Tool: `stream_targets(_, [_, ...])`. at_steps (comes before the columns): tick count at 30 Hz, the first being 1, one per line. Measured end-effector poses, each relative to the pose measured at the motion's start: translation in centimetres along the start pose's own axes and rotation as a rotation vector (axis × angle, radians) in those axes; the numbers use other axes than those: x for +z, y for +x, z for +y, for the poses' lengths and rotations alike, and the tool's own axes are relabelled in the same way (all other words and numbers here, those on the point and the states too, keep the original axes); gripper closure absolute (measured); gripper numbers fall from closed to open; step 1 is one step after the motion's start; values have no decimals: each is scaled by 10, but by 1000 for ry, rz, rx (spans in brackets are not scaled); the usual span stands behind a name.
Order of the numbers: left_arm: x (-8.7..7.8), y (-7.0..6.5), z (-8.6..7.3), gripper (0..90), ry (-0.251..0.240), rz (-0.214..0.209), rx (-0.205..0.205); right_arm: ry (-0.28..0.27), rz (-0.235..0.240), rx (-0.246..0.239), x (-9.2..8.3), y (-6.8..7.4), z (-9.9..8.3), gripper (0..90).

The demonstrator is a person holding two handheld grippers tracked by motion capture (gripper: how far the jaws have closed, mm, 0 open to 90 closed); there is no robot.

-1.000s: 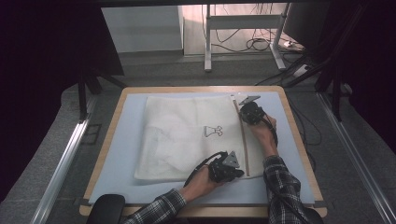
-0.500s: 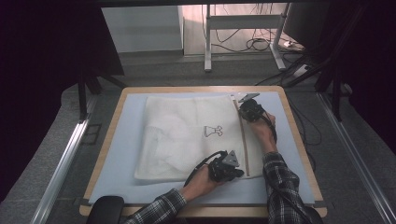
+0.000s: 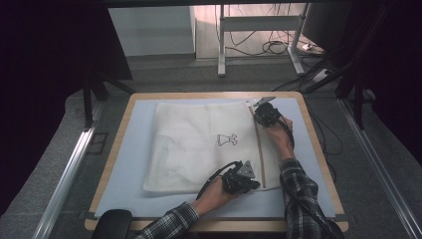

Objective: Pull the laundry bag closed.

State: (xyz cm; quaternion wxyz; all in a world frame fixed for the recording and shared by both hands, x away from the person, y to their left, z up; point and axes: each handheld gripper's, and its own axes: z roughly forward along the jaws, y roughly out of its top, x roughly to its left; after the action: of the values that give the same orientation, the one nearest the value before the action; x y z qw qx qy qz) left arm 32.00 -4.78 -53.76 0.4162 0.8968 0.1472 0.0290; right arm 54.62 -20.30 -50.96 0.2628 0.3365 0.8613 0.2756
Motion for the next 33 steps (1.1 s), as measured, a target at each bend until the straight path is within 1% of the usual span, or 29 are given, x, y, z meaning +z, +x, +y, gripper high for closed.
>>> stream_targets(6, [0,1,0,900,0,-4,-3,-2,3,4,3,-3,2,863])
stream_targets(8, [0,1,0,900,3,-6,-3,-6,3,15,5,-5,4,862])
stream_targets(12, [0,1,0,900,3,-7,-4,-3,2,16,7,-7,5,863])
stream_targets(13, [0,1,0,900,3,-7,-2,-4,1,26,9,-7,5,862])
stream_targets(14, [0,1,0,900,-4,-8,-11,-6,3,23,10,-8,5,862])
stream_targets(16, [0,1,0,900,-1,-8,-7,-5,4,31,11,-8,6,862])
stream_targets(23, [0,1,0,900,3,-2,6,-1,-2,30,15,-10,10,862])
stream_targets(28, [0,0,0,900,3,1,9,0,-10,25,18,-12,13,862])
stream_targets(33, [0,0,0,900,4,-1,7,-2,-12,31,20,-13,15,862])
